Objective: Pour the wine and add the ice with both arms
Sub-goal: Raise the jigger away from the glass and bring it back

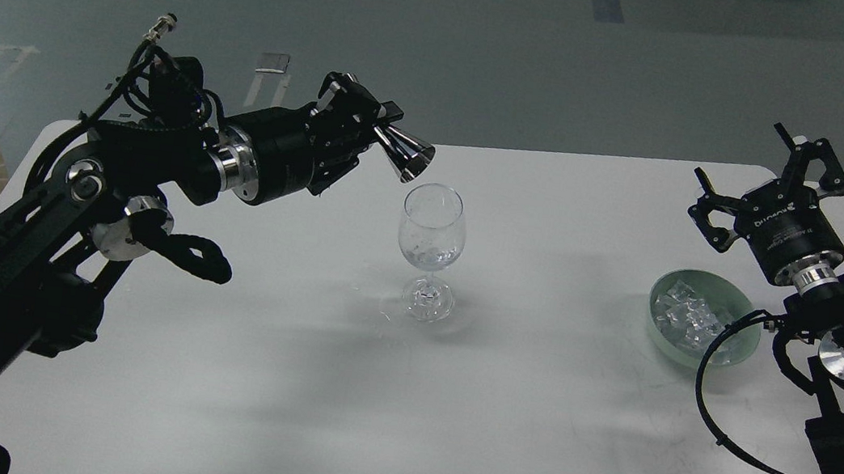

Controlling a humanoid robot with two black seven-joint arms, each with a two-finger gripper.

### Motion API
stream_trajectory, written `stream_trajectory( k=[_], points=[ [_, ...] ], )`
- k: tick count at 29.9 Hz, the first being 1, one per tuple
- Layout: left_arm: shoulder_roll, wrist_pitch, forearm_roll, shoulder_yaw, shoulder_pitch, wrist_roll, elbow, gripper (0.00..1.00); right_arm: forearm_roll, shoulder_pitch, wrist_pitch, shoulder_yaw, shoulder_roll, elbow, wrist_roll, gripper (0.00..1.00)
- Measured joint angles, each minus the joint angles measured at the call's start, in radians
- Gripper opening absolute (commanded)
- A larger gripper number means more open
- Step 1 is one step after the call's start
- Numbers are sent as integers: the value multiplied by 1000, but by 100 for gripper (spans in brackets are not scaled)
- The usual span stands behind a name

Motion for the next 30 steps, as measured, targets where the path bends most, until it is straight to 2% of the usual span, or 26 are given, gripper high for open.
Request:
stream_trajectory(
  k=[5,10,21,24,27,30],
  points=[
    [4,3,-22,-18,14,0,-1,20,0,0,0,0,-2,0,0,100],
    [0,4,-77,-99,54,0,-2,20,0,0,0,-1,-3,-1,0,100],
    [-1,2,-386,-453,218,0,11,20,-3,10,0,-4,-20,-3,-1,100],
    [-8,13,-473,-537,283,-20,16,20,-3,7,0,-10,-24,-3,-2,100],
    [-44,73,-568,-581,333,-29,23,20,-3,6,0,-14,-24,-3,-2,100],
    [-87,180,-643,-607,349,-51,29,20,-3,6,0,-15,-22,-1,-2,100]
  ],
)
